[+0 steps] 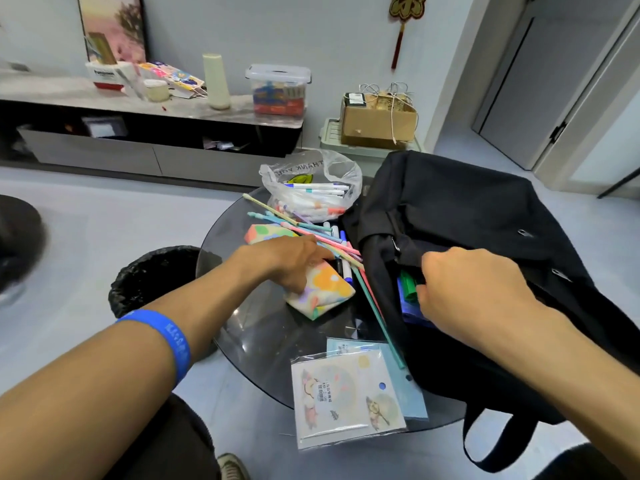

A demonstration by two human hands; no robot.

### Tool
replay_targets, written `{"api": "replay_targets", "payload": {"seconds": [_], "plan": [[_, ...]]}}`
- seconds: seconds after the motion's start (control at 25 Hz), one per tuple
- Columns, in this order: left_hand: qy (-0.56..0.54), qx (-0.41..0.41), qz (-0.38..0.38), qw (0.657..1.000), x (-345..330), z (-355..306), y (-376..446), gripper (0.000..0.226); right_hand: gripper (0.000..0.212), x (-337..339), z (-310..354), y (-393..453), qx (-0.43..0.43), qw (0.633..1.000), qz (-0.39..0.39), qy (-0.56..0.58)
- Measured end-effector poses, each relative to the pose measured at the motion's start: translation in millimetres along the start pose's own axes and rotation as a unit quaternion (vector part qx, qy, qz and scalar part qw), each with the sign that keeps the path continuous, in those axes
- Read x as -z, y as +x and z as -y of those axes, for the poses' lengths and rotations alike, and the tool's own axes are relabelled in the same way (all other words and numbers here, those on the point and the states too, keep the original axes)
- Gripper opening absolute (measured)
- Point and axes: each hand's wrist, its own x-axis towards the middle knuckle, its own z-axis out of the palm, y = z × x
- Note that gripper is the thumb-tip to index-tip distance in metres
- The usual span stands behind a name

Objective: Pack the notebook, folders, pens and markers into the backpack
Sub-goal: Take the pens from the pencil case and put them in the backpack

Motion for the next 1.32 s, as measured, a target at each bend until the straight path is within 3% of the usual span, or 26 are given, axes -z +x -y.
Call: {"api": "replay_targets", "payload": {"seconds": [0.12,0.28,0.44,0.6,0.68,0.76,0.84,0.88,1.0,1.08,1.24,1.32], "plan": [[0.011,-0.034,-0.104,0.994,0.6,0.0,-6.8,0.036,0.01,1.3,6.2,-3.7,0.031,0.998,0.051,0.036],[-0.015,-0.055,-0.211,0.976,-4.6,12.8,-21.5,0.031,0.037,14.7,10.7,2.7,0.051,0.993,0.076,0.078],[-0.046,-0.083,-0.194,0.976,-0.9,11.2,-31.0,0.035,0.029,43.8,14.1,20.0,0.099,0.947,0.084,0.294],[-0.133,-0.118,-0.155,0.972,3.8,13.7,-42.2,0.038,0.019,33.1,46.0,64.5,0.135,0.931,0.004,0.338],[-0.228,-0.069,-0.216,0.947,2.9,25.1,-38.8,0.041,0.02,14.6,69.2,92.3,0.133,0.94,-0.034,0.311],[-0.275,0.078,-0.311,0.906,0.1,50.7,-27.7,0.045,0.023,-3.7,90.6,122.5,0.141,0.947,-0.046,0.285],[-0.23,0.214,-0.293,0.903,-12.4,77.4,-18.4,0.047,0.022,-20.6,106.3,148.4,0.16,0.942,-0.01,0.294],[-0.237,0.226,-0.276,0.903,-21.4,88.9,-14.7,0.042,0.019,-28.6,113.4,159.7,0.167,0.94,0.008,0.297],[-0.346,0.158,-0.271,0.884,-39.2,104.9,-12.2,0.02,0.011,-49.3,123.1,176.1,0.165,0.939,0.01,0.302],[-0.396,0.12,-0.249,0.876,-38.3,103.9,-18.5,0.023,0.011,-57.5,124.0,177.0,0.165,0.936,-0.004,0.31],[-0.368,0.108,-0.178,0.906,-29.9,98.4,-31.6,0.04,0.01,-59.3,124.7,175.5,0.163,0.938,-0.042,0.304],[-0.347,0.119,-0.137,0.92,-23.8,103.5,-42.1,0.041,0.025,-57.4,126.0,178.0,0.152,0.948,-0.048,0.275]]}}
